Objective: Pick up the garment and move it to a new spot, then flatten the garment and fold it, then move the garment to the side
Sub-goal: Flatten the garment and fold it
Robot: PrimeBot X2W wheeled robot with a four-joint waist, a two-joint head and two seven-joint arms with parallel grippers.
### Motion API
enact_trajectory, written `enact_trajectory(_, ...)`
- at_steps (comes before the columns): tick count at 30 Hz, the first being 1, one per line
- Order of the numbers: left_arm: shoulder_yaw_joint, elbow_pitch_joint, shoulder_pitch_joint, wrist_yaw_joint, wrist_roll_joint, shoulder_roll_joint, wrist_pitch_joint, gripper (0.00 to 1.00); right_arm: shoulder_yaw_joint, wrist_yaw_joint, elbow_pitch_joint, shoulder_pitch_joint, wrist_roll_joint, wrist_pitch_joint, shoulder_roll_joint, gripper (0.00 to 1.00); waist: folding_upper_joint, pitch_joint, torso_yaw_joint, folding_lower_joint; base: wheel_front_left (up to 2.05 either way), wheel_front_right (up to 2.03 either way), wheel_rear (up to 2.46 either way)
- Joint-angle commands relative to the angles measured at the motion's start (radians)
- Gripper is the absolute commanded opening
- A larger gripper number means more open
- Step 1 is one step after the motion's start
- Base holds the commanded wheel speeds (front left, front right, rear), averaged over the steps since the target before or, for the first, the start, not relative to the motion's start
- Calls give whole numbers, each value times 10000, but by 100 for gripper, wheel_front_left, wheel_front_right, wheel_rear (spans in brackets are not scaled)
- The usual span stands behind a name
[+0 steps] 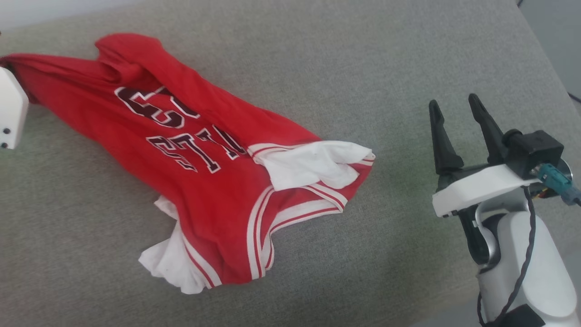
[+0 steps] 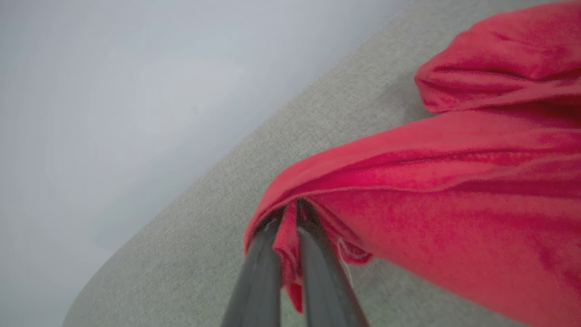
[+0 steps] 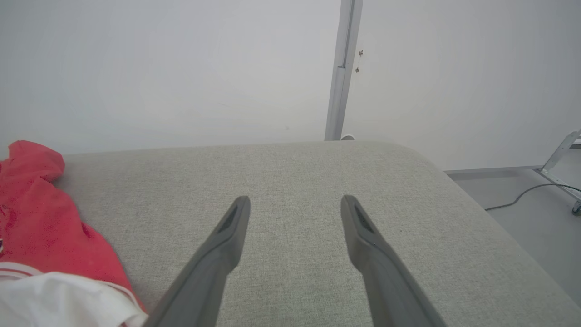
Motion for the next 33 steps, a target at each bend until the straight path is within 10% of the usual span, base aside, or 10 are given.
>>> enact_trajectory(1, -42, 218, -248, 107, 246, 49, -239, 0, 59, 1, -16, -155, 91, -65, 27, 100, -1, 298, -181, 0, 0, 0, 0)
enact_trajectory(10, 236, 1280, -240, -87, -287, -473, -459, 0, 351, 1, 132, -440, 192, -202, 29, 100, -1, 659, -308, 0, 0, 0, 0)
enact_trajectory(12, 229, 1369, -209, -164, -287, -626, -534, 45, 296, 1, 142, -429, 93, -198, 29, 100, -1, 589, -172, 0, 0, 0, 0)
enact_trajectory(13, 304, 1367, -205, -222, -441, -726, -584, 95, 282, 1, 151, -419, 37, -183, 29, 100, -1, 540, -91, 0, 0, 0, 0)
enact_trajectory(14, 336, 1365, -170, -250, -544, -849, -609, 100, 248, 1, 155, -401, 3, -159, 30, 100, -1, 476, 6, 0, 0, 0, 0)
enact_trajectory(33, 1070, -467, 1905, -91, -1944, -869, -3199, 100, 1268, 1, 103, 576, 542, 1583, -738, 100, -1, -1818, 2304, 0, 0, 0, 0)
